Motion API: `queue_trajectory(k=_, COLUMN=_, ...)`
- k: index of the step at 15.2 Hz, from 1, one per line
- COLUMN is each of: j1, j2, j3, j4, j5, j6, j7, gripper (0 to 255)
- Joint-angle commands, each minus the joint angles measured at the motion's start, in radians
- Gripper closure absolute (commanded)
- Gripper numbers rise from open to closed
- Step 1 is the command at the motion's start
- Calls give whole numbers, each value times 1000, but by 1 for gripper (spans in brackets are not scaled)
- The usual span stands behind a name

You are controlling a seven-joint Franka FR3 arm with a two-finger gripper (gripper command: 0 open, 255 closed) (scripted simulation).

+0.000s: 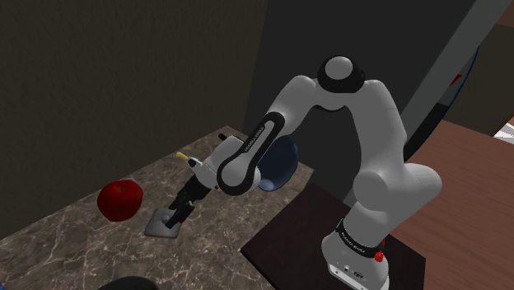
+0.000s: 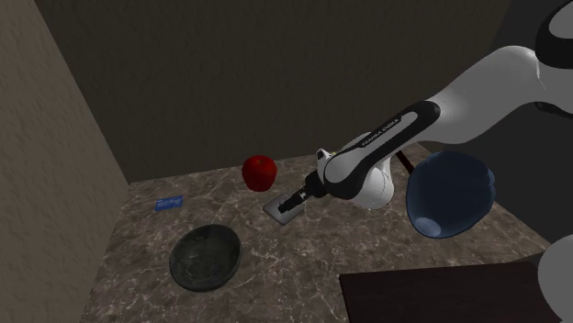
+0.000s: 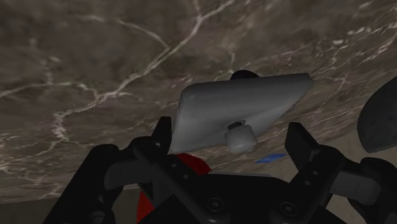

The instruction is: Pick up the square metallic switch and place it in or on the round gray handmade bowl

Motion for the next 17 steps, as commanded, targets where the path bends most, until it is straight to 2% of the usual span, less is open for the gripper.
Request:
queue_trajectory(k=1, j1=1, j2=0, j3=0, j4=0, j5=0, j6=0, j7=0, gripper=0)
queue_trajectory(k=2, j1=1, j2=0, j3=0, j4=0, j5=0, j6=0, j7=0, gripper=0)
queue_trajectory(k=3, j1=1, j2=0, j3=0, j4=0, j5=0, j6=0, j7=0, gripper=255)
queue_trajectory(k=12, j1=1, j2=0, j3=0, j4=0, j5=0, j6=0, j7=0, gripper=255)
queue_trajectory(k=17, j1=-43, j2=-60, j3=56, j4=-27, j5=13, j6=-35, j7=28, gripper=255)
